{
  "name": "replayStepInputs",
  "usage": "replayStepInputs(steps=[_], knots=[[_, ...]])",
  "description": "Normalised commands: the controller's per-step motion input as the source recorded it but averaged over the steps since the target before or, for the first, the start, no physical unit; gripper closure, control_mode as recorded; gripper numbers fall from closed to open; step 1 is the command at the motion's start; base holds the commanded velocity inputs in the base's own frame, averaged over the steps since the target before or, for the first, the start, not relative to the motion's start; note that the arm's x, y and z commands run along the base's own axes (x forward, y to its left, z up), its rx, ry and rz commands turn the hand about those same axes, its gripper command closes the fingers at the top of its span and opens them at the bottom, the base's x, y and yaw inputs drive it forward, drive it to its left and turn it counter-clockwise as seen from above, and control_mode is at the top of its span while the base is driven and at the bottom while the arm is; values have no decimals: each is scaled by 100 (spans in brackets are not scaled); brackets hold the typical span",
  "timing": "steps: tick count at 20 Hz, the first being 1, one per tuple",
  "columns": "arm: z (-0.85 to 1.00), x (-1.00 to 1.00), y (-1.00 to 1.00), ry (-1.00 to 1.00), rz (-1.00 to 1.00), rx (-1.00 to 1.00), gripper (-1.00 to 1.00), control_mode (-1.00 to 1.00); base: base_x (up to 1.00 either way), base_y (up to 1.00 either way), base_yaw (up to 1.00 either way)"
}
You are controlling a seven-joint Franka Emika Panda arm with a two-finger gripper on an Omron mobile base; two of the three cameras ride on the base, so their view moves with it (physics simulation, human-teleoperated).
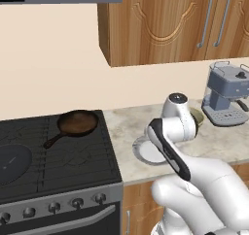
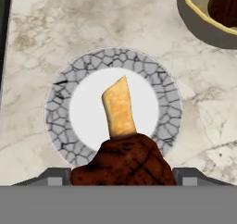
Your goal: Place one of the steaks on the plate and the other in the bowl. Then place the bowl in the fridge.
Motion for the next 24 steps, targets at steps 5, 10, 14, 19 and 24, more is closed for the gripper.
replayStepInputs(steps=[5, 10, 14, 19, 24], knots=[[-48, 22, 0, 0, 1, 0, 100, -100, 0, 0, 0], [-32, 2, 0, 0, 0, -1, 100, -100, 0, 0, 0], [-23, 4, 0, -1, 1, 0, 100, -100, 0, 0, 0], [-16, 14, 0, 0, 0, 0, 100, -100, 0, 0, 0], [-3, 9, 0, 0, 0, 0, -100, -100, 0, 0, 0]])
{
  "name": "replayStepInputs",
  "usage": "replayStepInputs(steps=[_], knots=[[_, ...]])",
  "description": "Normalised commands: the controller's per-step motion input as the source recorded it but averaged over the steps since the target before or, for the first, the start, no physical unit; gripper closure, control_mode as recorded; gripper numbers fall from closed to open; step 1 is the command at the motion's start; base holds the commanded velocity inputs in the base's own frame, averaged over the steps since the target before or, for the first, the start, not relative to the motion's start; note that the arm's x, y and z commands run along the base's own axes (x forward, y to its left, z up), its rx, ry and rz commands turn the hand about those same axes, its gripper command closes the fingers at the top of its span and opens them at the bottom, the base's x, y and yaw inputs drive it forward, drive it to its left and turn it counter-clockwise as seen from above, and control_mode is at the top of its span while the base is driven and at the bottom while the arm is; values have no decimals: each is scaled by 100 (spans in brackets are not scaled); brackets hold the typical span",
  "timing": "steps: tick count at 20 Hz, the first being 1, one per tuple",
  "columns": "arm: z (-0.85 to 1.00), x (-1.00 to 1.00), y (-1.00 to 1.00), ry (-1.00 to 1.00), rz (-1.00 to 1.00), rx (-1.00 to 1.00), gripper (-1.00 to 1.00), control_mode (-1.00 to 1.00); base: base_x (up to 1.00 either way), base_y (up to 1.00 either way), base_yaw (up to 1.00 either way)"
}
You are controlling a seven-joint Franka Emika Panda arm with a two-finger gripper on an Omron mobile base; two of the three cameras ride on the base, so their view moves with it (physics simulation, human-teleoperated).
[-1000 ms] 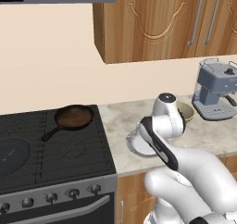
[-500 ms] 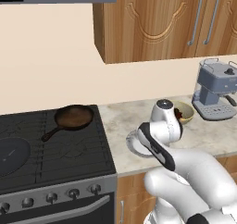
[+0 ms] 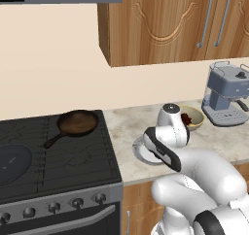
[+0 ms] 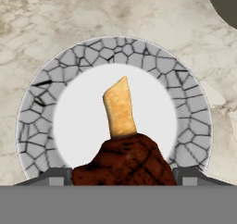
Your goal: Place one of the steaks on the plate and the other in the bowl. Then place the bowl in the fridge.
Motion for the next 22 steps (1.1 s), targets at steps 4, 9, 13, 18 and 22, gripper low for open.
replayStepInputs(steps=[4, 9, 13, 18, 22], knots=[[0, 0, 0, 0, 0, 0, -100, -100, 0, 0, 0], [0, 0, 0, 0, 0, 0, -100, -100, 0, 0, 0], [12, -1, 0, 0, 0, 0, -100, -100, 0, 0, 0], [40, -18, 0, 2, 0, 0, -100, -100, 0, 0, 0], [21, -96, 0, 2, 0, 0, -100, -100, 0, 0, 0]])
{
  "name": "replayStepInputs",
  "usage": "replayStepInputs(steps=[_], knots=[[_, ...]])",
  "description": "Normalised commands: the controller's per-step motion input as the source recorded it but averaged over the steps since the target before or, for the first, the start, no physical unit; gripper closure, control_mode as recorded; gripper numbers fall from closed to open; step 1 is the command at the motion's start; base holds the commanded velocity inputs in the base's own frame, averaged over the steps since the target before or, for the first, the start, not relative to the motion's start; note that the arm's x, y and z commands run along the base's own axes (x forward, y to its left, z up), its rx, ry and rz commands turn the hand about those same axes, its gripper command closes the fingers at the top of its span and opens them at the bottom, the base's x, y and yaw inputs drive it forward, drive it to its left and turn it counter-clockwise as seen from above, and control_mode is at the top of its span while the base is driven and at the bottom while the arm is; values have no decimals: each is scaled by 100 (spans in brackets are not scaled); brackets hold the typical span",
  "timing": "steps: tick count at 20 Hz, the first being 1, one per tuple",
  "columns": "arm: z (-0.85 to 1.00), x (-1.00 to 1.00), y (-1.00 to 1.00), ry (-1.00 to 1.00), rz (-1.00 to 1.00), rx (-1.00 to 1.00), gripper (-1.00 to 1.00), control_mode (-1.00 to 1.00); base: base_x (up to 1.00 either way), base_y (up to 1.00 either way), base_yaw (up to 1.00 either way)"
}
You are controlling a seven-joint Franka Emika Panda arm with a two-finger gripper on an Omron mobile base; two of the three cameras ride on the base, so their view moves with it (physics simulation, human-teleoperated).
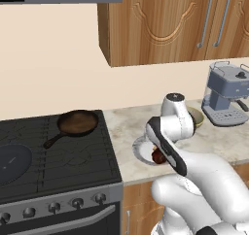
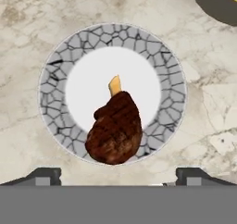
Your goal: Place one of the steaks on the plate and the other in the bowl. Then place the bowl in the fridge.
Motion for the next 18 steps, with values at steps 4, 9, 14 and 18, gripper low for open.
replayStepInputs(steps=[4, 9, 14, 18], knots=[[33, -100, 0, 0, 0, 0, -100, -100, 0, 0, 0], [31, -81, 0, -10, 0, 0, -100, -100, 0, 0, 0], [0, -9, 0, -2, 0, 0, -100, -100, 0, 0, 0], [0, -18, 0, 0, 0, 0, -100, 100, -19, 0, 0]])
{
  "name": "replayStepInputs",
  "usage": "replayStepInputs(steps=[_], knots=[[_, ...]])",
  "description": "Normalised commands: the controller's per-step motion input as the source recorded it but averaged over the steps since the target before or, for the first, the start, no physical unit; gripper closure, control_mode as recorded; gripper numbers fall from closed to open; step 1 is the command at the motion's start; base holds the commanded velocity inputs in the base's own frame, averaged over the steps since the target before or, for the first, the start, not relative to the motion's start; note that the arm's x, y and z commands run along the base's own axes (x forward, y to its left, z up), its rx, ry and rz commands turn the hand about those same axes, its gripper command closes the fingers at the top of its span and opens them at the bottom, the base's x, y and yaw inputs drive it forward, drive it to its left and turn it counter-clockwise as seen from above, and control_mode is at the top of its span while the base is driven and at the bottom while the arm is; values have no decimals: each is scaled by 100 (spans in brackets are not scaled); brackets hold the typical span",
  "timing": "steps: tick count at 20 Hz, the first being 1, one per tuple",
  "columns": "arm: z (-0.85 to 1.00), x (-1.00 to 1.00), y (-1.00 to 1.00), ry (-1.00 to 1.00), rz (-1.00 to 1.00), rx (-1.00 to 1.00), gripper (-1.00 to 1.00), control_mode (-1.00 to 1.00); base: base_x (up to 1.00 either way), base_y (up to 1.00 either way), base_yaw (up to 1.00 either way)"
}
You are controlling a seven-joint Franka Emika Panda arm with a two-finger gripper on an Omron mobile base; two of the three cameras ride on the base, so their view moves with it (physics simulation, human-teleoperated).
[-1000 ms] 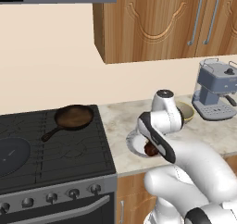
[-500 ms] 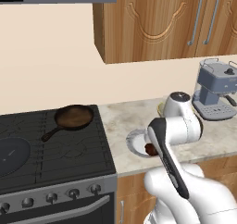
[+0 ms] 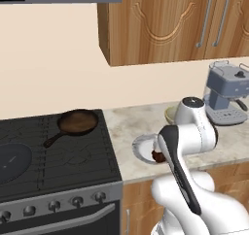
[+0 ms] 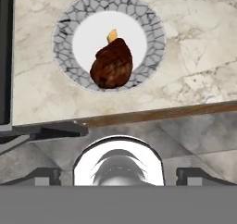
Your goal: Place one of the steaks on the plate and the other in the bowl. Then place the bowl in the fridge.
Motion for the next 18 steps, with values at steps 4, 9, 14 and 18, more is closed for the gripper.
replayStepInputs(steps=[4, 9, 14, 18], knots=[[0, 0, 0, 0, 0, 0, -100, 100, -79, 0, -1], [0, 0, 0, 0, 0, 0, -100, 100, -52, -34, -24], [0, 0, 0, 0, 0, 0, -100, 100, 1, -72, -82], [0, 0, 0, 0, 0, 0, -100, 100, 3, -61, -85]])
